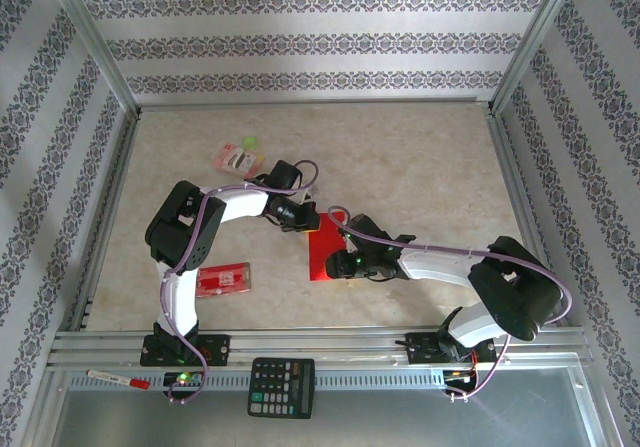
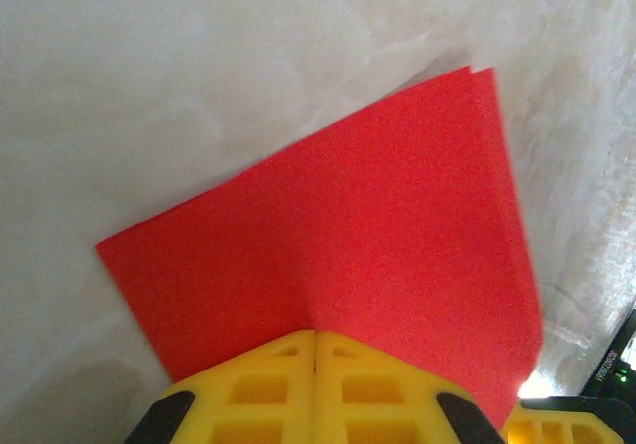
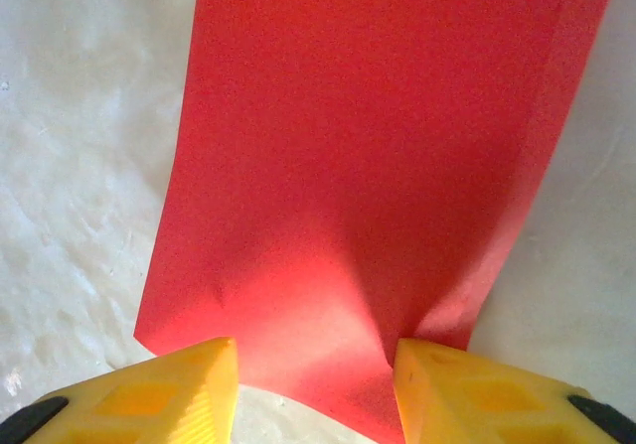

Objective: Fold a paper plane with a square sheet of paper (pick it up from the middle)

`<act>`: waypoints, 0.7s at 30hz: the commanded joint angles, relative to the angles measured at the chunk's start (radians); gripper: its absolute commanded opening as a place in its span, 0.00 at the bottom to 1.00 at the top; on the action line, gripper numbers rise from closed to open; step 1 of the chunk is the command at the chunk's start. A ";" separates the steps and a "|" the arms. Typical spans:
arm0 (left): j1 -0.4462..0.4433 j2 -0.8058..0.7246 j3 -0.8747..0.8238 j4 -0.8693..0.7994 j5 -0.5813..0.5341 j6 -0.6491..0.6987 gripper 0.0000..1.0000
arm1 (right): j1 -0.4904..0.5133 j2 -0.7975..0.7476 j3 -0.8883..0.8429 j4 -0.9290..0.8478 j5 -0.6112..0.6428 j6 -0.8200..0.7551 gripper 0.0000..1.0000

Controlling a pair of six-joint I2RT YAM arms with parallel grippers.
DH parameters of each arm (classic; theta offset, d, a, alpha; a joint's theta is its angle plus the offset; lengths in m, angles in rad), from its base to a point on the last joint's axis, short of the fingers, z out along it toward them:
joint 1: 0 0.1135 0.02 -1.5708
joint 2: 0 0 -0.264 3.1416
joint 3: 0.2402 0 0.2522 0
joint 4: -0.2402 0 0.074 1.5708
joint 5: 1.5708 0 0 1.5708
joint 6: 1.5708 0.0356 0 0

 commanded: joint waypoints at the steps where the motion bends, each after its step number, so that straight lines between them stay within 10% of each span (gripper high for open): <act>1: 0.011 0.039 0.010 -0.087 -0.031 0.038 0.00 | 0.007 0.026 0.018 0.028 -0.006 0.004 0.47; 21: 0.011 0.039 0.016 -0.098 -0.042 0.049 0.00 | -0.021 -0.035 -0.010 0.098 -0.043 0.001 0.49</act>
